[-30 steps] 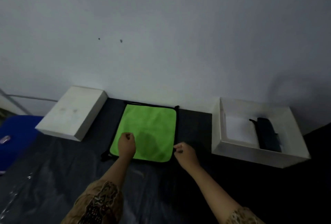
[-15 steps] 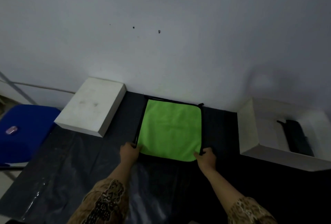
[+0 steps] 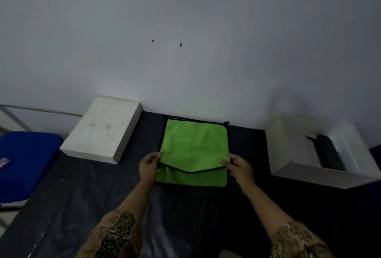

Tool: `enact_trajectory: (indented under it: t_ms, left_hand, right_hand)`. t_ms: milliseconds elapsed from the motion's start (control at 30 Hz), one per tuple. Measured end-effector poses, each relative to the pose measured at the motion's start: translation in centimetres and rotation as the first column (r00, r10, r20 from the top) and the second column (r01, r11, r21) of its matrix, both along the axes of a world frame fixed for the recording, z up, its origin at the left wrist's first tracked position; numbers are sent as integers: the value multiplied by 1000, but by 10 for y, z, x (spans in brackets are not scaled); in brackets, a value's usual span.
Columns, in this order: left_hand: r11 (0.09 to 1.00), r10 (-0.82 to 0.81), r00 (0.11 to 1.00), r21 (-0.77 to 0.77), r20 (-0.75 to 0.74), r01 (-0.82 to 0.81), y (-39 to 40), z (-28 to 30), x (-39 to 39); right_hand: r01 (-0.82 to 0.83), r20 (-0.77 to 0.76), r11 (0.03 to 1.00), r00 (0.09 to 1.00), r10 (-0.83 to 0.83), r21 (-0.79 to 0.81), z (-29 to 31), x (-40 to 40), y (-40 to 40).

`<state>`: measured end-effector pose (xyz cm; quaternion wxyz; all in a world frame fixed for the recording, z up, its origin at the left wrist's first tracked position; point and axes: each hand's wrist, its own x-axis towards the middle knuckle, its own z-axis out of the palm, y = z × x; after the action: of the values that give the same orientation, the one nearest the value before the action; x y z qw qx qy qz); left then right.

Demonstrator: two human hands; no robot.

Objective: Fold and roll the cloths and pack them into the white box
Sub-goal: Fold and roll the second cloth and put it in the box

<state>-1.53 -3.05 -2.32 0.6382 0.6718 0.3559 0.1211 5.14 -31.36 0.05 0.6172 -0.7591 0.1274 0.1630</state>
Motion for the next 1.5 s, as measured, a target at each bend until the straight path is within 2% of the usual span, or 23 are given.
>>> enact_trajectory:
  t_ms: [67,167,233,300,400,500,567,700,800,900,967,1067,1133,1200,1267,1333,1400,1500]
  left_hand:
    - [997,5,998,-80,59,0,-4,15,4]
    - [992,-95,992,-71,88,102,-12,41,5]
    - [980,-200,977,35,79,197,-18,58,0]
    - [938,-278,960,228,38,263,-23,70,-8]
    - [867,-279,960,438,34,237,-38,86,-29]
    - [846,-264,964,486,20,221,-56,91,-54]
    - [847,-314,948,438,-47,302,-67,85,-72]
    - [776,-426,854,365,-299,515,-91,57,-111]
    - [752,-453,800,313,-393,580,-105,36,-137]
    - [745,-446,783,305,-435,593,-114,21,-158]
    - [738,-457,738,251,-497,626,-116,15,-169]
    - [719,-540,599,45,-591,693,-117,8,-179]
    - [707,-566,539,-31,-624,706,-118,7,-183]
    - [686,-557,556,36,-617,727,-118,4,-179]
    - [692,-513,646,172,-565,701,-119,5,-168]
    - [731,-479,722,229,-499,643,-121,8,-152]
    - [760,-465,753,227,-465,609,-122,12,-134]
    - [770,-465,777,239,-425,592,-123,14,-108]
  right_hand:
    - [-43,39,995,998,40,89,14,2,-4]
    - [-51,100,990,994,37,132,33,2,-17]
    - [-37,165,996,986,23,79,45,-2,-28]
    - [-8,212,999,977,-3,51,53,-5,-39]
    - [43,229,997,972,-56,62,62,-17,-63]
    - [49,276,999,960,-51,15,63,-35,-92]
    - [-31,283,995,958,57,-93,56,-49,-112]
    - [-238,171,929,941,293,-283,28,-86,-149]
    - [-339,64,899,927,369,-276,7,-115,-165]
    - [-415,-77,868,909,410,-272,-10,-136,-179]
    - [-505,-198,809,863,465,-301,-17,-145,-187]
    - [-684,-418,635,727,545,-360,-22,-152,-196]
    - [-737,-519,585,665,538,-338,-24,-154,-198]
    - [-706,-488,628,695,527,-327,-23,-152,-197]
    - [-553,-325,771,827,459,-318,-21,-148,-194]
    - [-348,-183,897,934,307,-272,-19,-141,-191]
    - [-228,-120,942,972,204,-248,-16,-134,-188]
    - [-148,-112,958,986,123,-248,-20,-124,-184]
